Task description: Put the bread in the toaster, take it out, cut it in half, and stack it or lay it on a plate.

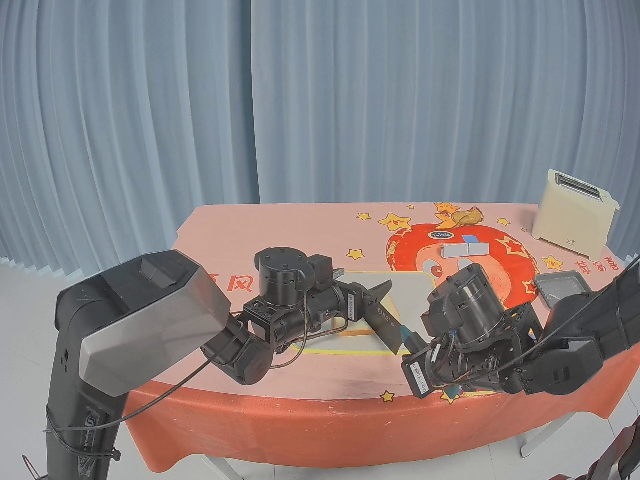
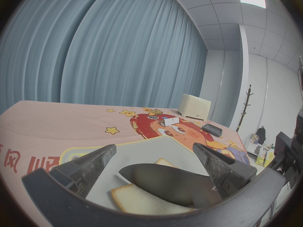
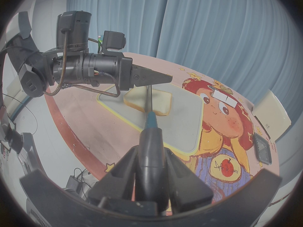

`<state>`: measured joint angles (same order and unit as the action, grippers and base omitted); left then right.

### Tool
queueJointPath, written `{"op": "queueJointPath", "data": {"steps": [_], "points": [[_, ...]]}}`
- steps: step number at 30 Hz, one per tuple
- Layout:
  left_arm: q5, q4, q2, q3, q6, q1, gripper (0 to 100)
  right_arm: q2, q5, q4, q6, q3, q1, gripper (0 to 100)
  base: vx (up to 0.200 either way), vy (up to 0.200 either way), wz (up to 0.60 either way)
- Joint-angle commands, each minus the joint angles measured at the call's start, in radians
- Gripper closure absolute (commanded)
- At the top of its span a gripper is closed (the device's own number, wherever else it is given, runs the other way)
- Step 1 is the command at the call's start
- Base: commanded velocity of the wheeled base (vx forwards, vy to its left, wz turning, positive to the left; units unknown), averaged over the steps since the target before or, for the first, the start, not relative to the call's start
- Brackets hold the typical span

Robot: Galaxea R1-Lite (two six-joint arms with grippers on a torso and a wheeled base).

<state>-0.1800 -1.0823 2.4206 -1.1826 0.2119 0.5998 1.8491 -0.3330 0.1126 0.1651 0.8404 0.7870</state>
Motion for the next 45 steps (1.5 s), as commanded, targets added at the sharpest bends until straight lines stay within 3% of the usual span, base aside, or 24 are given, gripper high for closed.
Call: {"op": "queueJointPath", "data": {"steps": [1,11,39,45], "points": [[0.002,-0.044,-0.094,0.024,0.003,-0.006,0,0.012,0.0,-0.007,0.001,0.008,-0.003,100,0.0,0.0,0.0],[-0.007,-0.018,-0.278,0.047,0.007,-0.109,0,0.004,0.005,-0.007,0.001,0.028,-0.032,100,0.0,0.0,0.0],[-0.009,-0.001,-0.362,0.11,0.001,-0.11,0,0.016,0.011,-0.01,0.002,0.031,-0.02,100,0.0,0.0,0.0],[-0.009,-0.002,-0.353,0.11,-0.012,-0.11,0,0.032,0.008,-0.01,0.001,0.037,-0.031,100,0.0,0.0,0.0]]}}
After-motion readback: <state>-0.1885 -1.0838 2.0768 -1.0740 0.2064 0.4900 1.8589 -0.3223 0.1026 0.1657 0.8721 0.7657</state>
